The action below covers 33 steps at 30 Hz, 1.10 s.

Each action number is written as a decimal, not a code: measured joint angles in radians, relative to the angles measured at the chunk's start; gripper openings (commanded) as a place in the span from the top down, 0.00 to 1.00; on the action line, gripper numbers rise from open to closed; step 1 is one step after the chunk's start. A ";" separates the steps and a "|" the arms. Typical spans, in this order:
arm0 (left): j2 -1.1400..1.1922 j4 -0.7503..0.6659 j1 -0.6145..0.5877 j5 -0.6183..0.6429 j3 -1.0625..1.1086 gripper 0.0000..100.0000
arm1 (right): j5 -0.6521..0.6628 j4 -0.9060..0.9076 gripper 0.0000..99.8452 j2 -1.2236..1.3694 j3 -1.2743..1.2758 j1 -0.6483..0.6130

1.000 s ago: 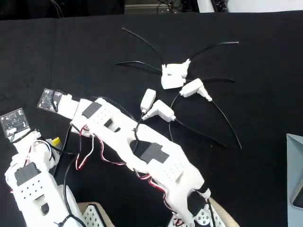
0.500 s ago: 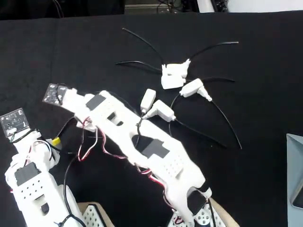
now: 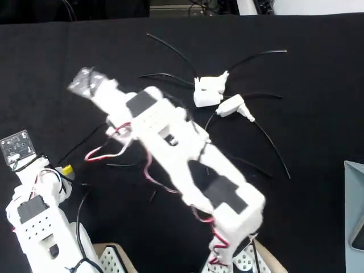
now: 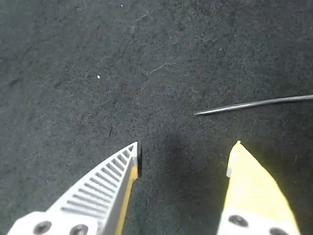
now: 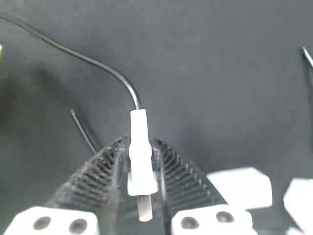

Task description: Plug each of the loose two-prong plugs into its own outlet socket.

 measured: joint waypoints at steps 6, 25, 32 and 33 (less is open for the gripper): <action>0.000 0.000 0.000 0.000 0.000 0.71 | -0.006 -0.012 0.99 -0.215 0.273 0.121; 0.000 0.000 0.000 0.000 0.000 0.71 | -0.008 -0.176 0.88 -0.319 0.813 0.247; 0.000 0.000 0.000 0.000 0.000 0.71 | -0.008 -0.176 0.88 -0.279 0.813 0.247; 0.000 0.000 0.000 0.000 0.000 0.71 | -0.009 -0.176 0.88 -0.279 0.813 0.247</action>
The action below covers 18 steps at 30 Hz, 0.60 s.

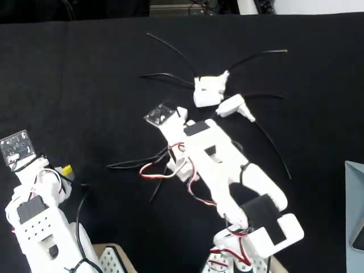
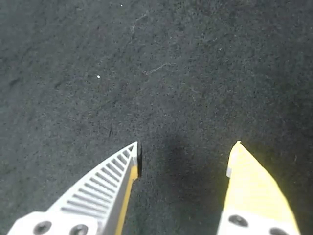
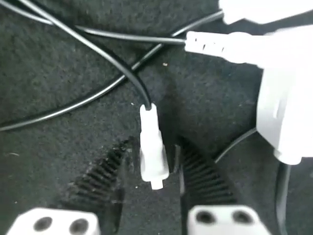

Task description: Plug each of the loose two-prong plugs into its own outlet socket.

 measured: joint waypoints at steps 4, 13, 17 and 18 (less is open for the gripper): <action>0.000 0.000 0.000 0.000 0.000 0.71 | 0.003 0.000 0.88 0.000 0.000 0.000; 0.000 0.000 0.000 0.000 0.000 0.71 | 0.094 0.000 0.99 0.000 0.000 0.041; 0.000 0.000 0.000 0.000 0.000 0.71 | 0.109 0.000 0.99 0.000 0.000 0.061; 0.000 0.000 0.000 0.000 0.000 0.71 | 0.109 0.000 0.99 0.000 0.000 0.068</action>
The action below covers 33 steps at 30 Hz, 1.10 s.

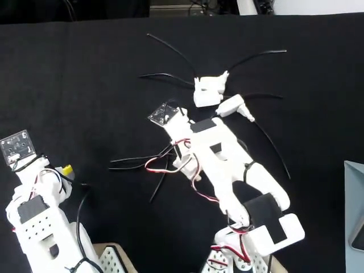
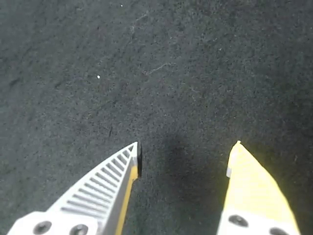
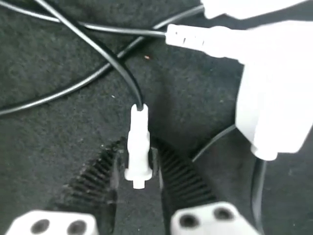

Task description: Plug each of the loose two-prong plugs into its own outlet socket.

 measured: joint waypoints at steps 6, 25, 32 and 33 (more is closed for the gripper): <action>0.000 0.000 0.000 0.000 0.000 0.71 | -0.002 0.058 0.99 -0.176 0.000 0.011; 0.000 0.000 0.480 0.301 -0.253 0.71 | -0.397 -0.290 0.99 -1.022 0.339 -0.166; 0.000 0.000 0.654 0.367 -0.307 0.71 | -0.433 -0.370 0.99 -1.143 0.483 -0.310; 0.000 0.000 0.674 0.381 -0.313 0.71 | -0.433 -0.371 0.99 -1.162 0.497 -0.328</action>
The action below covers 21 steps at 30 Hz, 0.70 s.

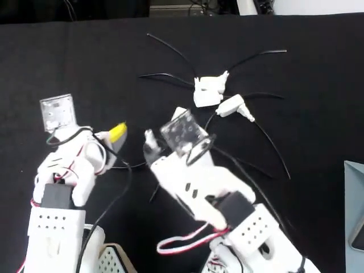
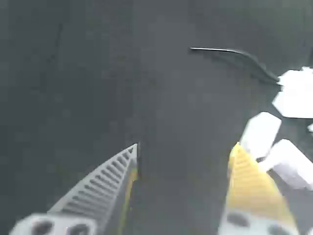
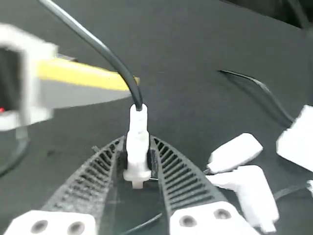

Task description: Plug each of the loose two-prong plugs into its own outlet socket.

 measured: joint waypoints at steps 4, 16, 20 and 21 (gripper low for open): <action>-0.037 0.000 0.066 0.032 -0.011 0.71 | 0.000 0.000 0.99 -0.044 0.035 -0.017; -0.367 0.160 0.281 -0.055 -0.005 0.71 | -0.005 -0.011 0.99 -0.064 0.068 -0.020; -0.377 0.160 0.279 -0.072 0.012 0.71 | -0.005 -0.011 0.99 -0.068 0.081 -0.020; -0.377 0.160 0.264 -0.074 0.012 0.71 | -0.005 -0.011 0.99 -0.068 0.081 -0.011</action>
